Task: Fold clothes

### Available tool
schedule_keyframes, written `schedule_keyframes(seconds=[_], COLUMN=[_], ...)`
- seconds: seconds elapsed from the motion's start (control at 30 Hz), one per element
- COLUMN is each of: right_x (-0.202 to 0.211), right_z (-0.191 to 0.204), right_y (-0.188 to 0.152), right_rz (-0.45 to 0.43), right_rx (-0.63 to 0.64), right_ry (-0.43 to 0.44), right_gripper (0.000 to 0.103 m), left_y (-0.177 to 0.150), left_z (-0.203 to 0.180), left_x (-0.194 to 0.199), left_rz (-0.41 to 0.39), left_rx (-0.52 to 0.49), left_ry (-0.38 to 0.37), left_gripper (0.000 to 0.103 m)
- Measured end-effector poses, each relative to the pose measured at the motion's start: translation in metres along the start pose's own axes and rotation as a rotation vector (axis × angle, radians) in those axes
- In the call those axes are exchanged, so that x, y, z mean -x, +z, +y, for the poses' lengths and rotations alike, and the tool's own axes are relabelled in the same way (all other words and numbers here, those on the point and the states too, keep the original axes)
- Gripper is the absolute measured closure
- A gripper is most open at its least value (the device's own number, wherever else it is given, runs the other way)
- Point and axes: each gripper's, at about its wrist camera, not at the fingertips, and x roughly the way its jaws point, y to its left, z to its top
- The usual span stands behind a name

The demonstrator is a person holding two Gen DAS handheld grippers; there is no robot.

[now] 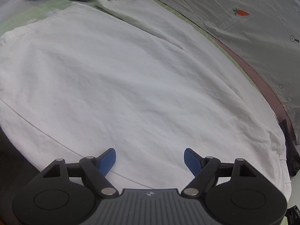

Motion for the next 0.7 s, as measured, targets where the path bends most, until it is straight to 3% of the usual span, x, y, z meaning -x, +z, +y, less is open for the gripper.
schedule_keyframes(seconds=[0.07,0.23,0.37,0.57,0.7], right_x=[0.006,0.008,0.0,-0.023,-0.035], right_z=[-0.008,-0.025,-0.031,-0.021,-0.011], right_y=[0.008,0.033,0.059,0.098,0.116], right_rz=[-0.032,-0.016,0.036,0.148,0.22], right_rx=[0.009,-0.011,0.009,0.061,0.133], right_ry=[-0.018,-0.029,-0.01,0.042,0.081], right_gripper=[0.039,0.039,0.039,0.04,0.039], left_y=[-0.007,-0.031,-0.058,-0.107,-0.126], left_z=[-0.004,-0.024,-0.055,-0.095,-0.113], left_x=[0.003,0.018,0.026,0.018,0.011], left_rz=[-0.008,-0.014,-0.034,-0.02,0.005], left_rx=[0.018,0.082,0.122,0.343,0.415], left_ry=[0.004,-0.007,-0.027,-0.089,-0.107], left_gripper=[0.022,0.022,0.022,0.022,0.022])
